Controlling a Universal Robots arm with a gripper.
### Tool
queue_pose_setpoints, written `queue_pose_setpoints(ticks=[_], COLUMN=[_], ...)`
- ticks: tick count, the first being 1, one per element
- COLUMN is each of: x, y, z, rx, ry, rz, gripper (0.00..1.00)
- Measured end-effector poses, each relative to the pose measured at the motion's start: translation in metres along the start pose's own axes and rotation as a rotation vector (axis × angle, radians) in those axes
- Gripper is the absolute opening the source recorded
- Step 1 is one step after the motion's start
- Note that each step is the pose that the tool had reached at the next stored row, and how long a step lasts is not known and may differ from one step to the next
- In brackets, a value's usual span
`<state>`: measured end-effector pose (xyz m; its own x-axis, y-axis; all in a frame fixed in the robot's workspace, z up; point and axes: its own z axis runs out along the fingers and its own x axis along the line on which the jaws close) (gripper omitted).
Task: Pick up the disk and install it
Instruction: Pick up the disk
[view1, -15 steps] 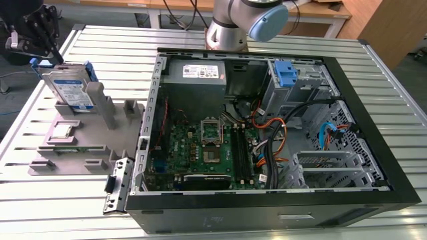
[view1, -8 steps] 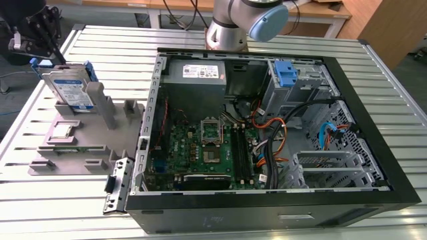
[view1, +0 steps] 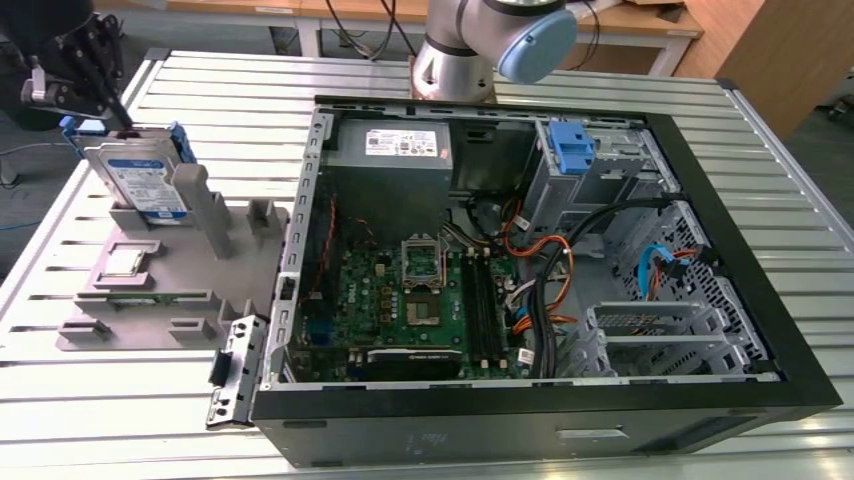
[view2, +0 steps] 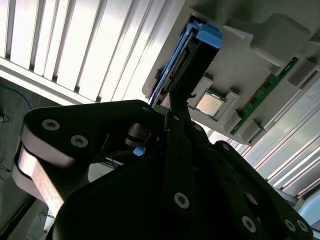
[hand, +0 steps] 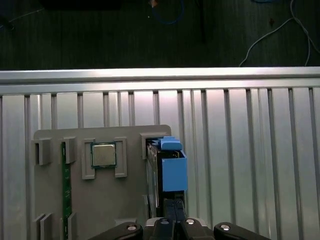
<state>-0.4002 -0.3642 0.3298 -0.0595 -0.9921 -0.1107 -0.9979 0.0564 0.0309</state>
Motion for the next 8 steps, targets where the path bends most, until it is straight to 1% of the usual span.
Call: queue_pose_setpoints(ticks=[8], x=[-0.0001], y=[-0.0017], z=[0.0001], rx=[-0.0008], ry=[0.0003], rz=[-0.005], gripper=[0.10])
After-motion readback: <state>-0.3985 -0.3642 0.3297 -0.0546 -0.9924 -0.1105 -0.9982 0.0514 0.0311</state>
